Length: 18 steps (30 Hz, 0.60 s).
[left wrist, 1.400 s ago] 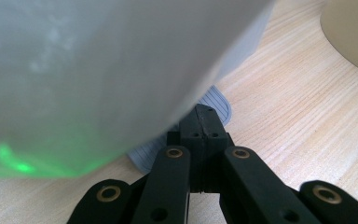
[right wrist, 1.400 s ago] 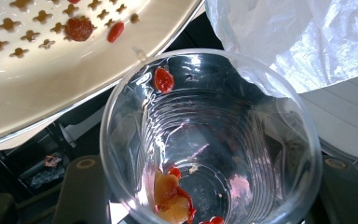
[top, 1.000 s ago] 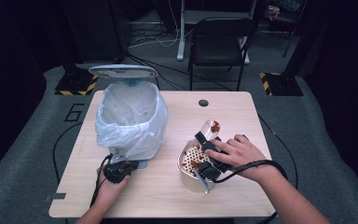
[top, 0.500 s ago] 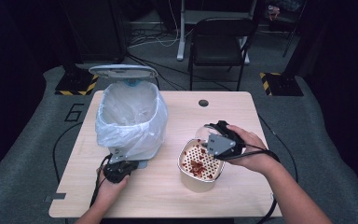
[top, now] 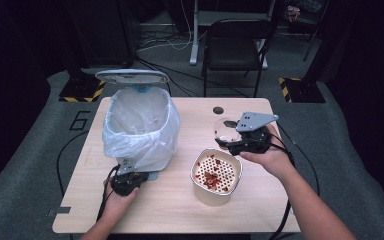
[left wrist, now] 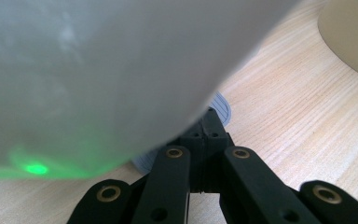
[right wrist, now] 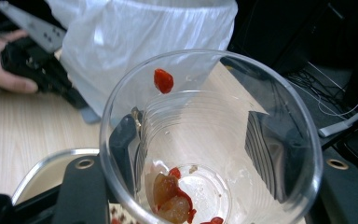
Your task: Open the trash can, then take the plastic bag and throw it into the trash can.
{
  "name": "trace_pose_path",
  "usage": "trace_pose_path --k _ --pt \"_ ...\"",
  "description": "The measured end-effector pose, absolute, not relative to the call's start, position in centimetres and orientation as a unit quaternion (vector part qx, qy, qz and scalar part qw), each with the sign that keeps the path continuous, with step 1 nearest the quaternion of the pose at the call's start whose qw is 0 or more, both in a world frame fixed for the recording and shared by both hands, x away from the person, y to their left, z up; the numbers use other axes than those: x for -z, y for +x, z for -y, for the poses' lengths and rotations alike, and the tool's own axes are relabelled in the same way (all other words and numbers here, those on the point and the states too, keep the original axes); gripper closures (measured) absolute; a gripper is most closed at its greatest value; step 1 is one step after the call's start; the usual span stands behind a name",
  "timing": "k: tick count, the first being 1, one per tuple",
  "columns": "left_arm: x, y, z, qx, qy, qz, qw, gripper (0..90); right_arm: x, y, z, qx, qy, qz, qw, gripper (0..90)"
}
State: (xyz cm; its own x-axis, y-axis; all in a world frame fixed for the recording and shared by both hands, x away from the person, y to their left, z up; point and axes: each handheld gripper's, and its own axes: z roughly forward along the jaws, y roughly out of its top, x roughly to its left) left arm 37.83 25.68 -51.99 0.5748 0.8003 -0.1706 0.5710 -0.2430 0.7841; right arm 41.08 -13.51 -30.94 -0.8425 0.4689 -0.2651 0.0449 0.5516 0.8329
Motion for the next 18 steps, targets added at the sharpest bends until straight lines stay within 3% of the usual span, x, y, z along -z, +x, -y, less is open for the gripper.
trace_pose_path --k 18 --pt "52.0 37.8 -25.6 -0.138 0.775 -0.443 0.429 90.0 26.5 43.5 5.3 -0.508 0.166 -0.821 0.201 38.0"
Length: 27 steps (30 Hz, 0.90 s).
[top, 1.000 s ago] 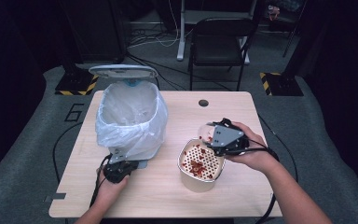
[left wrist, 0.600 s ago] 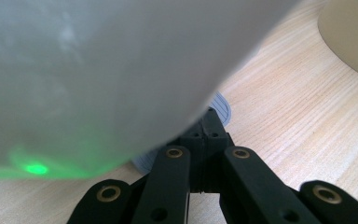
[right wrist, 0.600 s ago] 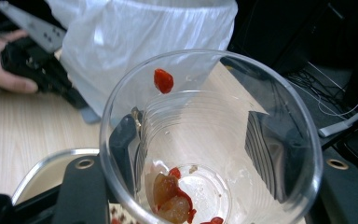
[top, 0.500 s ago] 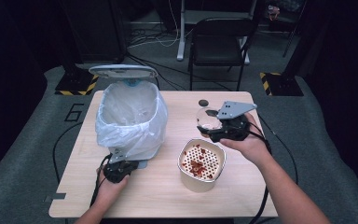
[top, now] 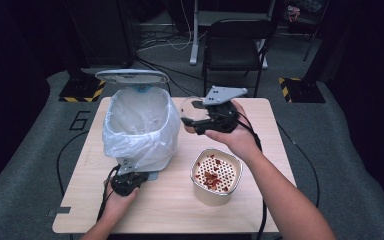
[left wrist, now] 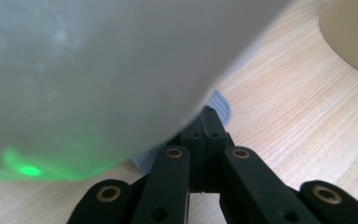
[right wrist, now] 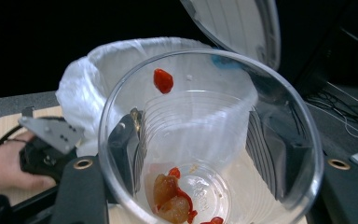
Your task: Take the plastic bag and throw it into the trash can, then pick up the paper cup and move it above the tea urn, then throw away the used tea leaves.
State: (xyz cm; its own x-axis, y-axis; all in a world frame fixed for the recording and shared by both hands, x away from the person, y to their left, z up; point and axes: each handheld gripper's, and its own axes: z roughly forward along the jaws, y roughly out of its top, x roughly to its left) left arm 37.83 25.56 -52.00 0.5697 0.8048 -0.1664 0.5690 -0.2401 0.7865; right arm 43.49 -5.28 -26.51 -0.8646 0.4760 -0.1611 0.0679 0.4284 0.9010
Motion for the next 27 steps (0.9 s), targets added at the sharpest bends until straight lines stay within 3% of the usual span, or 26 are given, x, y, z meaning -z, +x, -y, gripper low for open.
trace_pose_path --k 13,22,25,27 --pt "51.9 38.1 -25.9 -0.147 0.787 -0.427 0.421 90.0 23.9 44.7 -1.1 -0.529 0.148 -0.814 0.188 38.1" --pt "51.9 38.1 -25.8 -0.148 0.783 -0.430 0.424 90.0 25.0 46.1 -4.2 -0.516 0.154 -0.822 0.184 37.3" --pt "51.8 38.1 -25.9 -0.146 0.790 -0.425 0.417 90.0 25.9 46.7 -5.5 -0.511 0.159 -0.825 0.180 31.1" --pt "51.9 38.1 -25.8 -0.148 0.786 -0.427 0.422 90.0 26.5 46.9 -6.4 -0.499 0.167 -0.832 0.176 21.1"
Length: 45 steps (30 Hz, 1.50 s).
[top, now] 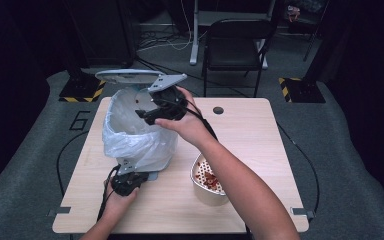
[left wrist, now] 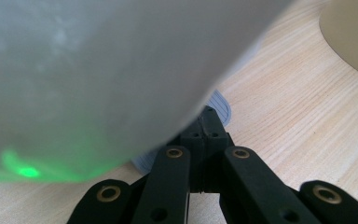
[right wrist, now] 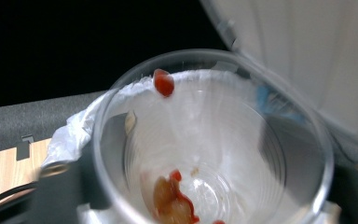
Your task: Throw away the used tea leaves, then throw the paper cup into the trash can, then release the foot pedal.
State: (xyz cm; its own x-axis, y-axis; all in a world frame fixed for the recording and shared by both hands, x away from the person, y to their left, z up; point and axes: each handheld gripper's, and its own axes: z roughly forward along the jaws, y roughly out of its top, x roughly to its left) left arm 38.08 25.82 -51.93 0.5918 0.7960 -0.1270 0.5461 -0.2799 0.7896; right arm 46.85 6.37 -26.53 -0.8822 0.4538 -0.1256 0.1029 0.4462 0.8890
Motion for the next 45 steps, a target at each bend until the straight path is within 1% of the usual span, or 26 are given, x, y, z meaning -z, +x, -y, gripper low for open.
trace_pose_path --k 1,3,5,6,8,9,11,13,14,16,17,18,19,20,22,26,29,32,34,36,37,38,40,43,44,45 --pt "51.9 38.1 -25.8 -0.148 0.786 -0.427 0.422 90.0 27.0 46.9 -7.0 -0.495 0.175 -0.834 0.171 9.1" --pt "51.9 38.1 -25.9 -0.146 0.788 -0.425 0.420 90.0 27.4 46.8 -7.5 -0.481 0.180 -0.843 0.161 7.4" --pt "51.9 38.1 -25.9 -0.147 0.789 -0.425 0.419 90.0 27.7 46.6 -7.6 -0.475 0.174 -0.846 0.170 0.7" --pt "51.9 38.1 -25.8 -0.149 0.783 -0.429 0.424 90.0 27.8 46.5 -7.5 -0.475 0.175 -0.845 0.171 0.0" --pt "51.9 38.1 -25.9 -0.148 0.786 -0.427 0.422 90.0 27.6 46.2 -6.7 -0.482 0.172 -0.842 0.171 0.1" --pt "51.9 38.1 -25.8 -0.149 0.786 -0.426 0.422 90.0 27.3 45.9 -6.1 -0.486 0.172 -0.838 0.180 0.5" --pt "51.9 38.1 -25.8 -0.148 0.786 -0.428 0.422 90.0 26.8 45.3 -4.8 -0.493 0.171 -0.833 0.182 3.0" --pt "51.9 38.1 -25.8 -0.147 0.786 -0.428 0.421 90.0 26.3 44.5 -3.3 -0.492 0.168 -0.832 0.195 11.6" --pt "51.9 38.1 -25.8 -0.147 0.787 -0.427 0.420 90.0 26.1 44.2 -2.6 -0.489 0.168 -0.833 0.198 14.5" --pt "51.9 38.1 -25.8 -0.149 0.787 -0.426 0.420 90.0 26.0 43.5 -0.8 -0.485 0.172 -0.834 0.200 14.6" --pt "51.9 38.1 -25.8 -0.151 0.786 -0.429 0.419 90.0 26.0 43.1 0.4 -0.480 0.179 -0.833 0.208 15.5" --pt "51.8 38.1 -26.0 -0.150 0.796 -0.421 0.408 90.0 26.1 42.9 1.2 -0.478 0.183 -0.832 0.213 16.4" --pt "51.9 38.0 -25.8 -0.142 0.783 -0.434 0.423 90.0 26.2 42.5 2.5 -0.474 0.187 -0.832 0.219 17.1" --pt "51.9 38.0 -25.7 -0.142 0.780 -0.436 0.426 90.0 26.3 42.3 3.4 -0.476 0.191 -0.829 0.223 18.2" --pt "51.8 38.0 -25.8 -0.143 0.788 -0.429 0.417 90.0 26.9 41.7 5.7 -0.463 0.208 -0.826 0.245 19.9" --pt "51.8 38.0 -25.7 -0.141 0.785 -0.434 0.419 90.0 28.3 40.4 9.4 -0.448 0.244 -0.820 0.260 19.8" --pt "51.8 38.1 -25.8 -0.136 0.782 -0.437 0.422 90.0 29.8 38.8 12.8 -0.470 0.278 -0.797 0.257 19.8" --pt "51.8 38.0 -25.8 -0.140 0.785 -0.435 0.418 90.0 31.2 37.6 15.3 -0.469 0.300 -0.782 0.279 19.7" --pt "51.9 38.1 -25.9 -0.135 0.783 -0.437 0.421 90.0 32.5 36.6 17.4 -0.479 0.324 -0.764 0.286 19.4" --pt "51.8 38.2 -25.9 -0.128 0.785 -0.435 0.422 90.0 33.5 35.9 18.6 -0.482 0.350 -0.750 0.287 18.9" --pt "51.7 38.2 -25.9 -0.125 0.787 -0.437 0.417 90.0 34.2 35.5 19.4 -0.479 0.355 -0.745 0.299 18.9" --pt "51.8 38.2 -25.9 -0.131 0.786 -0.435 0.420 90.0 34.8 35.3 19.9 -0.480 0.366 -0.739 0.299 18.7" --pt "51.8 38.3 -25.9 -0.125 0.781 -0.441 0.424 90.0 35.8 35.0 20.8 -0.484 0.379 -0.730 0.299 18.4" --pt "51.7 38.2 -25.9 -0.129 0.786 -0.438 0.417 90.0 38.2 35.0 22.1 -0.486 0.402 -0.722 0.284 18.4" --pt "51.7 38.2 -25.9 -0.130 0.787 -0.438 0.414 90.0 38.7 35.0 22.2 -0.480 0.409 -0.722 0.285 18.4" --pt "51.7 38.2 -25.9 -0.125 0.785 -0.439 0.419 90.0 39.4 35.1 22.5 -0.468 0.412 -0.724 0.295 18.4"
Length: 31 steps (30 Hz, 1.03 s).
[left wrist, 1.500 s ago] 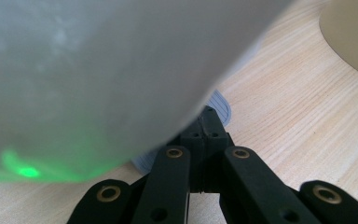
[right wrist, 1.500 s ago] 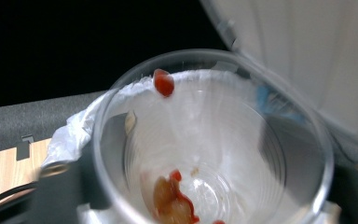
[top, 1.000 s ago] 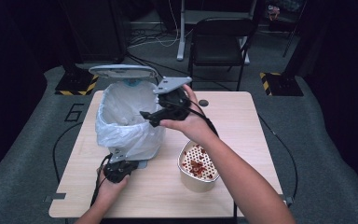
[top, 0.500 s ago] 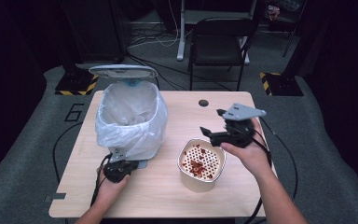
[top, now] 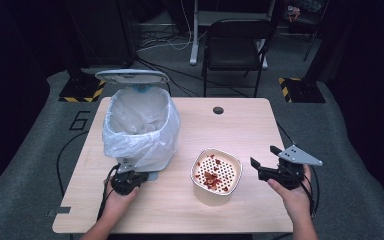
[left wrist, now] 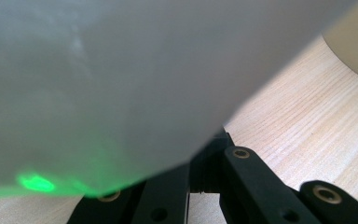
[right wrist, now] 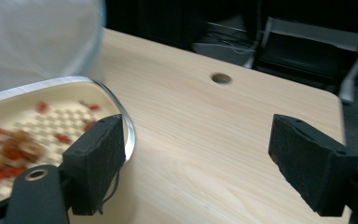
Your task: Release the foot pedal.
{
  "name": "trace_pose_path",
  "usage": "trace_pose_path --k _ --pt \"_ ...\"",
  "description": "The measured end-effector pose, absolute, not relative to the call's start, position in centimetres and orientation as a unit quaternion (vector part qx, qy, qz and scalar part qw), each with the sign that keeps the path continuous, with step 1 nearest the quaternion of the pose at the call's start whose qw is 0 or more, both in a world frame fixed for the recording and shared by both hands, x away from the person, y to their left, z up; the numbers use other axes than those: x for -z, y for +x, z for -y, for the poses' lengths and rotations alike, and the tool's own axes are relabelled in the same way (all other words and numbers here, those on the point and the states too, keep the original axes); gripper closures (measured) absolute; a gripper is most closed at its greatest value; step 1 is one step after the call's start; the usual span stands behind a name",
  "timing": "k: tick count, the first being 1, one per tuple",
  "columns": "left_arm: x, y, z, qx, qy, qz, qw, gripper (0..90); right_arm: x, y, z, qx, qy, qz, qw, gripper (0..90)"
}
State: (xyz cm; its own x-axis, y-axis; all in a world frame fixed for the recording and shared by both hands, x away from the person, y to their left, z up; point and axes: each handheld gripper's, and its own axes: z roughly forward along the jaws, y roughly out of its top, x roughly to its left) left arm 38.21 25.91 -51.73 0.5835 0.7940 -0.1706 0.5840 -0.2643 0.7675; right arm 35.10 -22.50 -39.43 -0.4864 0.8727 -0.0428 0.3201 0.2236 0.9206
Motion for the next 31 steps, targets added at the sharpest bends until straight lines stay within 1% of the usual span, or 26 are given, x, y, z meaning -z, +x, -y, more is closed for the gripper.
trace_pose_path --k 3,4,5,7,8,9,11,13,14,15,18,22,25,27,29,31 --pt "51.7 38.2 -26.1 -0.130 0.782 -0.440 0.423 90.0 40.8 35.4 23.0 -0.457 0.424 -0.723 0.299 18.4" --pt "51.7 38.1 -26.2 -0.130 0.781 -0.437 0.427 90.0 41.4 35.6 23.2 -0.454 0.425 -0.721 0.306 18.7" --pt "51.5 37.9 -26.2 -0.123 0.780 -0.441 0.427 89.6 41.8 35.7 23.4 -0.450 0.427 -0.723 0.305 18.8" --pt "51.1 37.8 -26.4 -0.125 0.778 -0.441 0.430 80.8 42.7 35.8 23.6 -0.450 0.439 -0.719 0.297 19.2" --pt "50.7 37.7 -26.7 -0.137 0.782 -0.436 0.423 77.3 43.2 35.9 23.8 -0.449 0.439 -0.720 0.295 19.2" --pt "50.4 37.5 -26.8 -0.141 0.773 -0.441 0.434 76.5 43.7 35.9 23.7 -0.448 0.441 -0.721 0.291 19.1" --pt "50.2 37.4 -27.0 -0.140 0.771 -0.442 0.437 70.6 44.2 35.9 23.7 -0.443 0.439 -0.726 0.289 19.2" --pt "50.0 37.1 -27.4 -0.143 0.771 -0.441 0.437 69.4 45.3 35.9 23.6 -0.436 0.447 -0.730 0.279 19.1" --pt "49.9 37.0 -27.4 -0.142 0.769 -0.442 0.439 68.4 45.5 36.0 23.6 -0.433 0.446 -0.732 0.280 19.0" --pt "49.8 36.8 -27.6 -0.153 0.773 -0.436 0.435 66.6 45.7 36.0 23.6 -0.428 0.449 -0.732 0.283 19.0" --pt "49.4 36.5 -28.0 -0.157 0.774 -0.432 0.436 59.8 46.3 36.2 23.7 -0.413 0.452 -0.737 0.286 19.0" --pt "49.0 36.4 -28.9 -0.167 0.774 -0.436 0.427 50.1 47.3 36.3 24.3 -0.406 0.472 -0.734 0.270 19.0" --pt "48.9 36.3 -30.1 -0.179 0.767 -0.452 0.418 45.2 48.2 36.6 24.5 -0.395 0.478 -0.739 0.262 19.0" --pt "49.2 36.2 -31.0 -0.185 0.767 -0.459 0.408 41.7 49.0 36.8 24.6 -0.392 0.487 -0.740 0.248 19.0" --pt "50.0 36.3 -32.4 -0.180 0.773 -0.469 0.386 38.1 49.6 37.0 24.6 -0.384 0.490 -0.744 0.244 18.8" --pt "50.8 36.4 -33.1 -0.181 0.763 -0.484 0.387 36.8 50.4 37.2 24.4 -0.368 0.493 -0.750 0.243 18.0"
